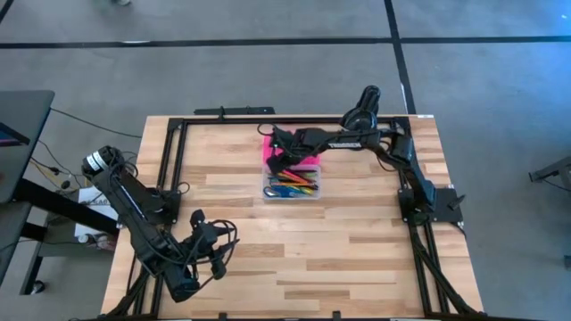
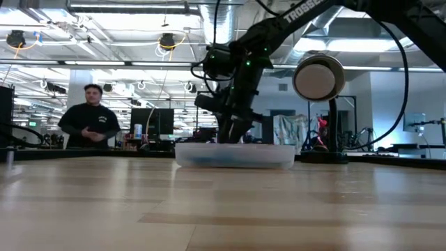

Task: Pick & place school supplies into a supply box
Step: Close the pink supply box

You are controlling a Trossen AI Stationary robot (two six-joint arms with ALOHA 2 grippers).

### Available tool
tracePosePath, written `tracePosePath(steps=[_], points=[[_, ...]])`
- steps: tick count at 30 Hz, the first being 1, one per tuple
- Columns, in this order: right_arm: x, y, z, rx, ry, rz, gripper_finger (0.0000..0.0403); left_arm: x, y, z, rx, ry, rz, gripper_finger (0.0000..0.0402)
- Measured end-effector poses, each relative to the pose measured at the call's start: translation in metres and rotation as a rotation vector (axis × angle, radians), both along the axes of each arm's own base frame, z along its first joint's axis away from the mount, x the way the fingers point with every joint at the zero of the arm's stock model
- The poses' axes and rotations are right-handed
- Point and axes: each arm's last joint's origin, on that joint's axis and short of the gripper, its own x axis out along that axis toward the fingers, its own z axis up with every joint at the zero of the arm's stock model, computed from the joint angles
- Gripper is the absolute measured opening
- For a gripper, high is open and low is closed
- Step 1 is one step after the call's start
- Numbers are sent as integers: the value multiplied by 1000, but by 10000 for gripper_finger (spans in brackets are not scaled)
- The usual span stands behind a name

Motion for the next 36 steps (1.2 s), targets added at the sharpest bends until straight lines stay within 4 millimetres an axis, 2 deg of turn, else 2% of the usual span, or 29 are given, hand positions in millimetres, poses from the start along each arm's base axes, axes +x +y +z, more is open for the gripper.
tracePosePath(steps=[18, 36], points=[[-11, -13, -2, 23, 70, -37, 98, -1, 2, -1, 27, 9, 5, 153], [-4, 19, -3, 38, 85, 15, 98, -1, 2, -1, 15, 2, 13, 153]])
